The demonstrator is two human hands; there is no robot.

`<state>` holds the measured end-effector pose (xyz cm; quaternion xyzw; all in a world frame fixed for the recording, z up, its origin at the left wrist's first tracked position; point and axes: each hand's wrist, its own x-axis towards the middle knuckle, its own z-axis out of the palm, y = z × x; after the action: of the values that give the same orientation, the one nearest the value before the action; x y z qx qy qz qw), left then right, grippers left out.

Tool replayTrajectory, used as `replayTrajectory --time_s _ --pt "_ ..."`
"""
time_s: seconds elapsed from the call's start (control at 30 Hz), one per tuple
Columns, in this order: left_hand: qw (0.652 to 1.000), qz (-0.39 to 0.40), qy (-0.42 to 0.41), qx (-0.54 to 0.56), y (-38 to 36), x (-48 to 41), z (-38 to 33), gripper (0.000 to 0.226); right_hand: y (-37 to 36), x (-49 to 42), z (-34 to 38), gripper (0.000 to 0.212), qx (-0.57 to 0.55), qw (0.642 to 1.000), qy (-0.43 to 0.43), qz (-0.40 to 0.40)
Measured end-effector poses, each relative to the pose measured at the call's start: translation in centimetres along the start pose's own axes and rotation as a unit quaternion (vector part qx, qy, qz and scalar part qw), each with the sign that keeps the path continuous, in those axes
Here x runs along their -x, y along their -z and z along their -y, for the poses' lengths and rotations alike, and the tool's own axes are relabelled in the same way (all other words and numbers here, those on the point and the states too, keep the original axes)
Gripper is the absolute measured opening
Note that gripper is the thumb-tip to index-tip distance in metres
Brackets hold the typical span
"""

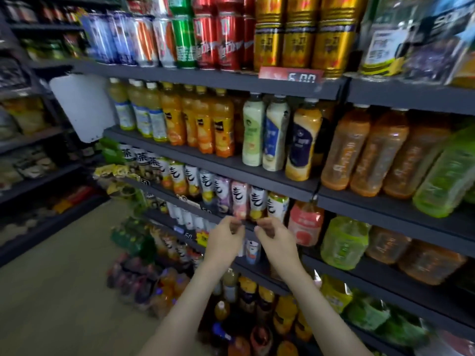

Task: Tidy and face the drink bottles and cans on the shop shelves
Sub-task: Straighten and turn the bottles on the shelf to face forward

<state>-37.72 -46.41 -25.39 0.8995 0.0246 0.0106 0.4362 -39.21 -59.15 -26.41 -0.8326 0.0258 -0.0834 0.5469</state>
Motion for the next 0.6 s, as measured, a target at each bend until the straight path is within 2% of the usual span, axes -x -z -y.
replayTrajectory --time_s 0.23,0.43,0.6 --pt "0.998 -0.047 -0.013 0.050 6.7 -8.9 1.7 0.023 -4.9 -9.0 4.9 0.010 0.001 0.999 0.037 0.001" --pt "0.992 -0.104 -0.056 0.047 15.3 -17.4 1.1 0.021 -11.2 -17.0 12.9 0.008 -0.034 0.987 0.152 0.028" --pt "0.979 -0.155 -0.118 0.066 23.4 -23.7 1.2 0.016 -17.7 -22.7 21.0 0.009 -0.056 0.973 0.224 0.009"
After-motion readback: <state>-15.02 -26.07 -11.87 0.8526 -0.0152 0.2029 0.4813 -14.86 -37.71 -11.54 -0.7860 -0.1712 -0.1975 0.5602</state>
